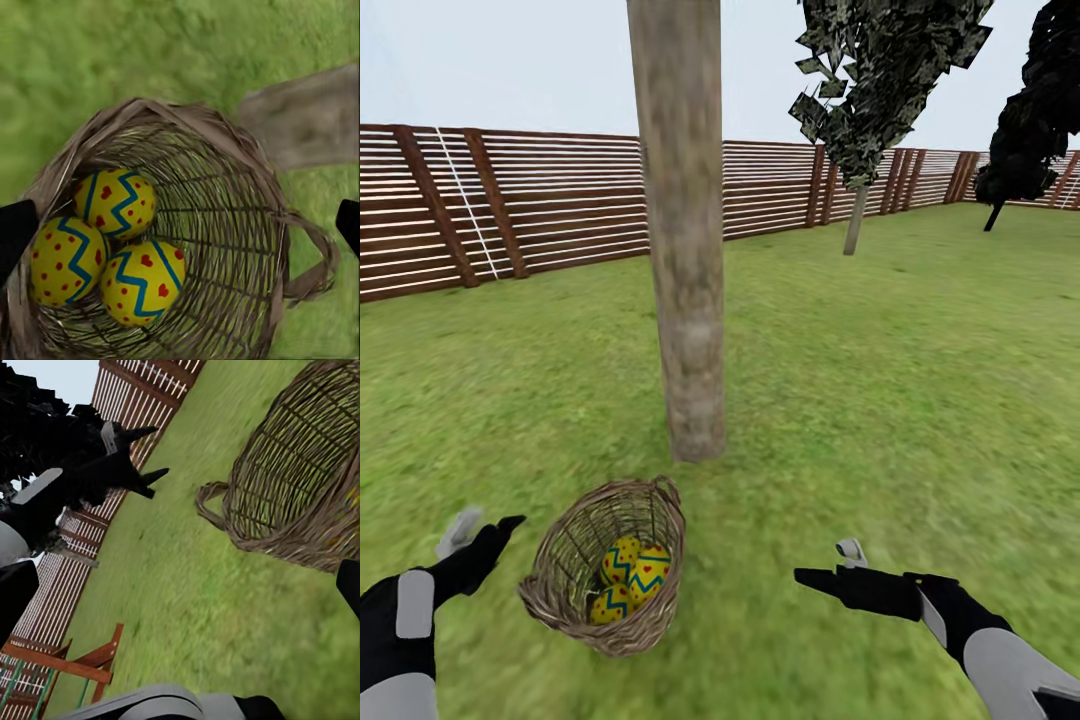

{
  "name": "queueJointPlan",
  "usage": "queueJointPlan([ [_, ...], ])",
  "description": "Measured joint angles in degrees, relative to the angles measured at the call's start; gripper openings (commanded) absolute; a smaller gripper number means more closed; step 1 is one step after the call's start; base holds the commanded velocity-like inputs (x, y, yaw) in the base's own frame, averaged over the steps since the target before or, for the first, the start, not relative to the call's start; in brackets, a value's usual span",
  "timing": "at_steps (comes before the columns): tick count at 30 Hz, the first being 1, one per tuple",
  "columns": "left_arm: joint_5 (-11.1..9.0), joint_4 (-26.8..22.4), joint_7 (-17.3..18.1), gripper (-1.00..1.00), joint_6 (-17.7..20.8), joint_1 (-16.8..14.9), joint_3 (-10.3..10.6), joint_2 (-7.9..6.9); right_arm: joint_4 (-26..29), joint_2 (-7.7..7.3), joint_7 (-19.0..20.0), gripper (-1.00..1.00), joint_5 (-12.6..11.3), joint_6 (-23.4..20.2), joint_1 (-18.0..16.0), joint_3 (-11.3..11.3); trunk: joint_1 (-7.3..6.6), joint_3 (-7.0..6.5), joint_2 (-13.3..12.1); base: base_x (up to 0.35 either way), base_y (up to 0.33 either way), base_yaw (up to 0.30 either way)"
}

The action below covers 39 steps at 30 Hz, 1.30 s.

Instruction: Take the three Easter eggs out of the wicker basket on the lawn in the garden, then place them on the lawn next to a single tree (choose any tree) so that all three eggs are next to the same tree and none are left in the basket.

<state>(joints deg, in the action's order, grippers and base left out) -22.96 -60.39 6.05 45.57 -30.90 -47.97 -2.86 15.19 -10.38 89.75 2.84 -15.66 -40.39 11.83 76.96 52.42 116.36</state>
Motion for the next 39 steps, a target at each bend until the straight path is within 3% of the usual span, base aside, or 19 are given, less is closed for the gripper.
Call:
queueJointPlan([
  [2,-0.20,-7.76,-0.11,1.00,5.68,0.01,0.06,0.46,0.00,-0.03,0.00,1.00,0.01,0.00,0.01,0.00,-0.44,-0.36,-0.80,0.000,0.000,0.000],
  [4,-1.35,-13.02,-0.14,1.00,7.26,0.02,0.26,0.65,0.00,-0.09,0.00,1.00,-0.05,0.02,0.02,0.01,-0.88,-0.71,-1.61,0.000,0.000,0.000],
  [6,-7.77,-14.25,-0.28,1.00,7.56,0.02,0.31,-0.42,0.07,-0.08,0.00,1.00,-0.05,0.08,-0.01,0.07,-1.31,-1.07,-2.41,0.000,0.000,0.000],
  [9,-14.42,-14.45,-0.39,1.00,7.69,0.02,0.37,-2.78,0.07,0.08,-0.66,1.00,-0.05,0.09,-0.05,0.08,-1.97,-1.61,-3.61,0.000,0.000,0.000],
  [12,-19.24,-14.55,-0.46,1.00,10.21,0.02,0.35,-4.37,0.19,0.21,-0.79,1.00,-0.05,0.01,-0.52,0.04,-2.63,-2.15,-4.82,0.000,0.000,0.000],
  [15,-21.65,-14.54,-0.47,1.00,11.93,0.02,0.45,-4.82,0.44,0.24,-0.62,1.00,-0.11,-0.08,-1.28,0.03,-3.29,-2.69,-6.02,0.000,0.000,0.000],
  [19,-22.76,-14.52,-0.45,1.00,12.49,0.02,0.61,-4.88,0.81,0.32,-0.34,1.00,-0.24,-0.16,-2.36,0.02,-4.17,-3.40,-7.62,0.000,0.000,0.000],
  [32,-22.97,-14.02,-0.40,1.00,12.58,0.02,1.88,-4.38,0.80,0.32,0.00,1.00,-0.34,0.05,-2.39,0.27,-7.03,-5.74,-12.84,0.000,0.000,0.000],
  [35,-22.97,-13.92,-0.40,1.00,12.56,0.02,1.94,-4.36,3.64,0.34,-0.07,1.00,-2.25,-0.05,-3.38,1.74,-7.69,-6.28,-14.04,0.000,0.000,0.000],
  [39,-22.97,-13.80,-0.40,1.00,12.56,0.02,1.96,-4.33,7.98,0.42,-0.65,1.00,-2.74,-0.15,-3.58,1.95,-8.56,-7.00,-15.65,0.000,0.000,0.000],
])
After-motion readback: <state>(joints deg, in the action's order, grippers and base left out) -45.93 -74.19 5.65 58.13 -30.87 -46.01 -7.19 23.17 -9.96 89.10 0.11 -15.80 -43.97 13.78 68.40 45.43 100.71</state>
